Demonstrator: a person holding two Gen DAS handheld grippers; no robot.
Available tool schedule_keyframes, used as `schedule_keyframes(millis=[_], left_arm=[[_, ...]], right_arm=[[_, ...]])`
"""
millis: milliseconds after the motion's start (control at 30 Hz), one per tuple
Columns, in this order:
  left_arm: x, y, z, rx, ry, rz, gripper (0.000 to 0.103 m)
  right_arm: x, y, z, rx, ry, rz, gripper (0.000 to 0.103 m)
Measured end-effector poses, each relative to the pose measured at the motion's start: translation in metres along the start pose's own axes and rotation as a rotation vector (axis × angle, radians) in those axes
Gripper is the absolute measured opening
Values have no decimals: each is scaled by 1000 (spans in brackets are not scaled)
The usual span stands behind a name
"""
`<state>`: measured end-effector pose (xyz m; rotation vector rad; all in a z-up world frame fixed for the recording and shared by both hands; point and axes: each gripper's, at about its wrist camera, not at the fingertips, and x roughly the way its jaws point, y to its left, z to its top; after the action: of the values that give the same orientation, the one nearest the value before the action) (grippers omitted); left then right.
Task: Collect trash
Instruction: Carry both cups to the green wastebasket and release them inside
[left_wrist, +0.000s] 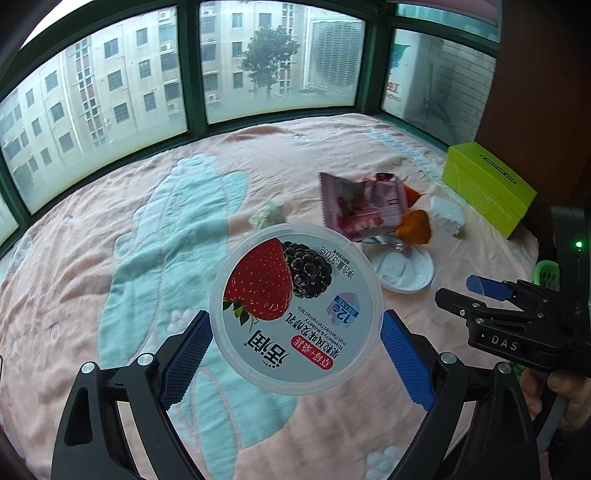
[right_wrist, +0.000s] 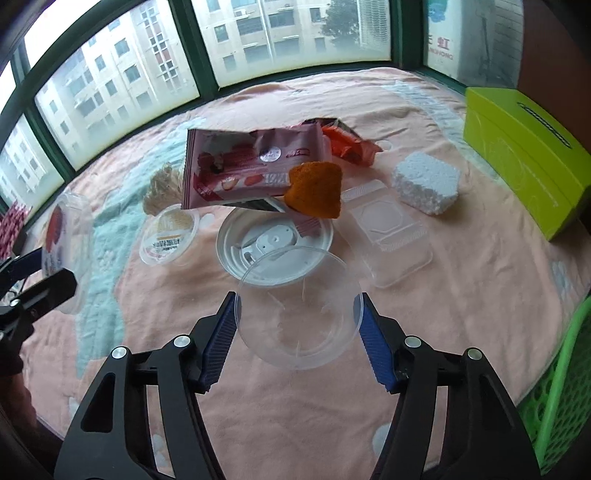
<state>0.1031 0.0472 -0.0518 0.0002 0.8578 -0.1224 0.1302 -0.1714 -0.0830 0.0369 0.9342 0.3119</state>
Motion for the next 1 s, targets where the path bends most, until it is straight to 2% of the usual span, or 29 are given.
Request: schedule_keyframes(millis=[267, 667, 1000], left_arm=[[-9, -38, 10, 53, -28, -65, 88], [-17, -134, 18, 193, -40, -223, 88], [-16, -225, 22, 327, -34, -348, 88]], right_arm=[[-51, -30, -15, 92, -45, -21, 63], [-137, -107, -64, 295, -110, -223, 63], [-179, -167, -109, 431, -109, -345, 65]])
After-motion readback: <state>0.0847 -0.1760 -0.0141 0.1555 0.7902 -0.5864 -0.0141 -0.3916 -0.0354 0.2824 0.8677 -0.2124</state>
